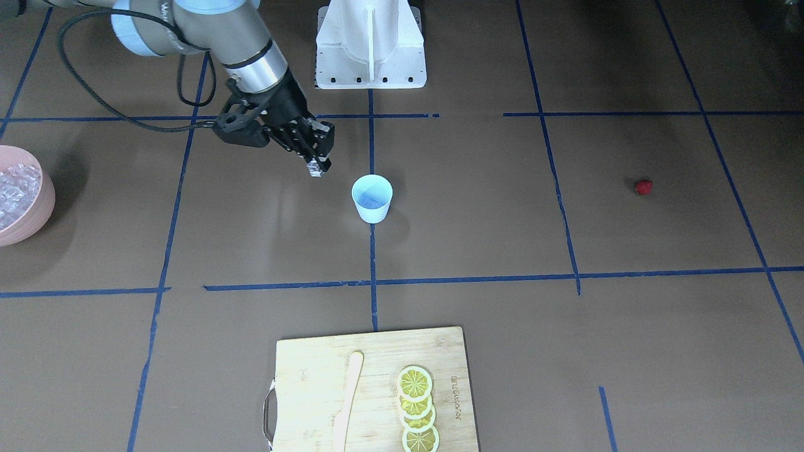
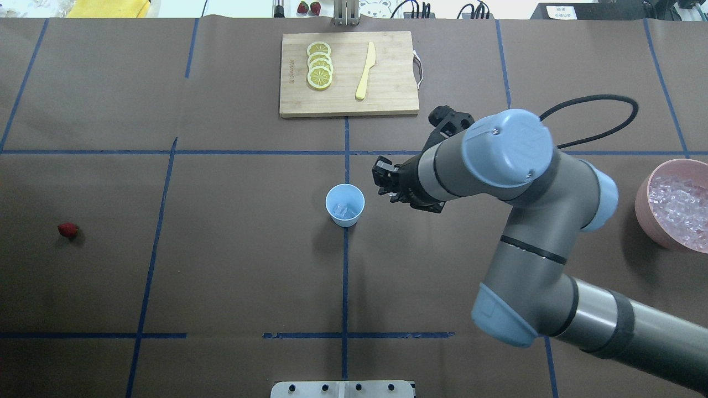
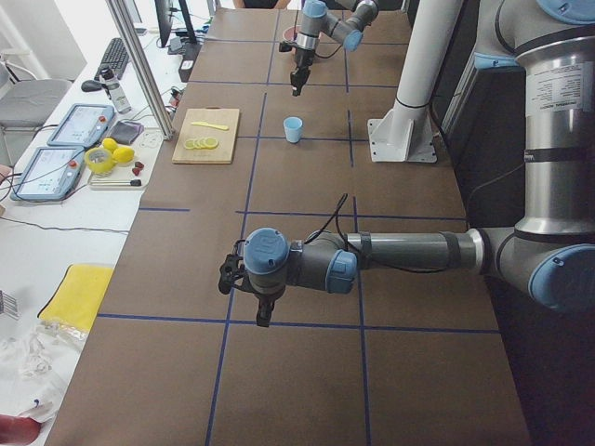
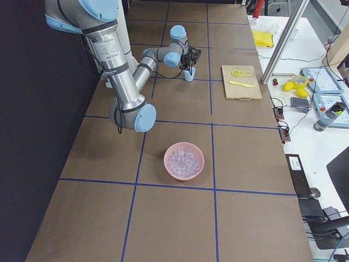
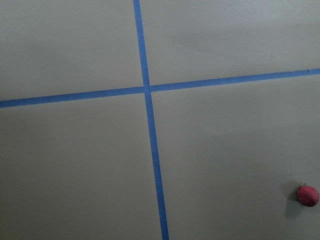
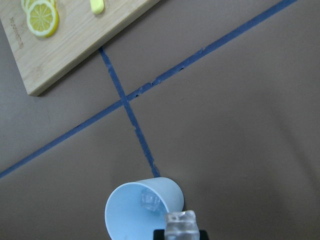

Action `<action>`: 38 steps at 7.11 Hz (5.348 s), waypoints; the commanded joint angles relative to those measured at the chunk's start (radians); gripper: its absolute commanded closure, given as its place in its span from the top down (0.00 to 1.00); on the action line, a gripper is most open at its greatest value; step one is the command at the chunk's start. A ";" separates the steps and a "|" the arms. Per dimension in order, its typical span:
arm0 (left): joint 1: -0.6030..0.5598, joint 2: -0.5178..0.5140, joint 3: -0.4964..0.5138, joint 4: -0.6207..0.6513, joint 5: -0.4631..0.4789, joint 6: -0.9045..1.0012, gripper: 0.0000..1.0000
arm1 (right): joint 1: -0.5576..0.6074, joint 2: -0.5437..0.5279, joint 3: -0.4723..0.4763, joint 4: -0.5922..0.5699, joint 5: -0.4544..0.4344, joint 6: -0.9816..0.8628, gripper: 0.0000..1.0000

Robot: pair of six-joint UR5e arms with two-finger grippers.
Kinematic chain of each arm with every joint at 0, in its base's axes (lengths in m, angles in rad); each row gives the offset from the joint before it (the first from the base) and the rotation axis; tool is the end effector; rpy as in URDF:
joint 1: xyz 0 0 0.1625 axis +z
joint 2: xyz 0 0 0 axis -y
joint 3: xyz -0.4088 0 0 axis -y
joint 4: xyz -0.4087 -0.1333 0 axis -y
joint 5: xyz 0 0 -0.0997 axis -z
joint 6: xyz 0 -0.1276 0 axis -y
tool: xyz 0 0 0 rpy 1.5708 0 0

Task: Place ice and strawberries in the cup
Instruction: 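Carry the ice cube with the right gripper over the cup, then open the right gripper to drop the ice cube into the cup, then move the right gripper back to the bowl while the left gripper reaches toward the strawberry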

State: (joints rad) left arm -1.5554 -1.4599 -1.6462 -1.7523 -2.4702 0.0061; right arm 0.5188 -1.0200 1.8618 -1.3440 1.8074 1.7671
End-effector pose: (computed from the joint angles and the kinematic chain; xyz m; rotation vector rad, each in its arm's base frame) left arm -0.0261 -0.4738 0.6473 0.1319 0.8985 0.0857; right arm -0.5071 -0.4086 0.1783 -0.0406 -1.0969 0.5167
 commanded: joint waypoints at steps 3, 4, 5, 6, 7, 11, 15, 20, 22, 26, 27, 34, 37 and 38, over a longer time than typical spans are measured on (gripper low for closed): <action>0.000 0.003 0.000 -0.001 -0.001 0.000 1.00 | -0.074 0.089 -0.104 0.000 -0.080 0.005 0.04; 0.000 0.003 -0.001 -0.001 -0.001 0.000 1.00 | -0.074 0.102 -0.122 0.003 -0.080 0.005 0.06; 0.000 0.003 -0.001 -0.001 -0.001 0.000 1.00 | -0.074 0.109 -0.133 0.003 -0.080 0.005 0.18; 0.000 0.003 -0.001 -0.001 -0.001 0.000 1.00 | -0.074 0.116 -0.138 0.005 -0.092 0.005 0.23; 0.000 0.003 -0.001 -0.001 -0.001 0.000 1.00 | -0.074 0.116 -0.139 0.005 -0.098 0.005 0.35; 0.000 0.004 -0.001 -0.001 -0.001 0.000 1.00 | -0.074 0.116 -0.142 0.003 -0.099 0.008 0.63; 0.114 0.001 -0.014 -0.106 0.011 -0.224 1.00 | -0.022 0.027 -0.001 -0.007 -0.056 0.003 0.67; 0.536 0.000 -0.014 -0.533 0.264 -0.879 1.00 | 0.249 -0.414 0.281 0.006 0.231 -0.313 1.00; 0.656 0.000 -0.012 -0.581 0.388 -0.939 1.00 | 0.386 -0.529 0.283 0.008 0.347 -0.526 1.00; 0.710 0.001 0.002 -0.581 0.413 -0.942 0.94 | 0.445 -0.582 0.278 0.006 0.377 -0.655 1.00; 0.718 0.003 0.002 -0.581 0.413 -0.942 0.91 | 0.445 -0.582 0.278 0.006 0.377 -0.655 1.00; 0.726 0.019 -0.065 -0.582 0.410 -0.948 0.00 | 0.445 -0.580 0.280 0.006 0.377 -0.655 1.00; 0.741 0.001 -0.278 -0.573 0.402 -1.194 0.00 | 0.487 -0.585 0.281 0.005 0.383 -0.658 1.00; 0.742 -0.079 -0.328 -0.537 0.401 -1.294 0.00 | 0.504 -0.594 0.278 0.005 0.383 -0.690 1.00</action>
State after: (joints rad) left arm -0.8169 -1.4735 -1.9025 -2.3182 -2.0665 -1.1743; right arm 1.0024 -1.6057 2.1422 -1.3386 2.1895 1.1026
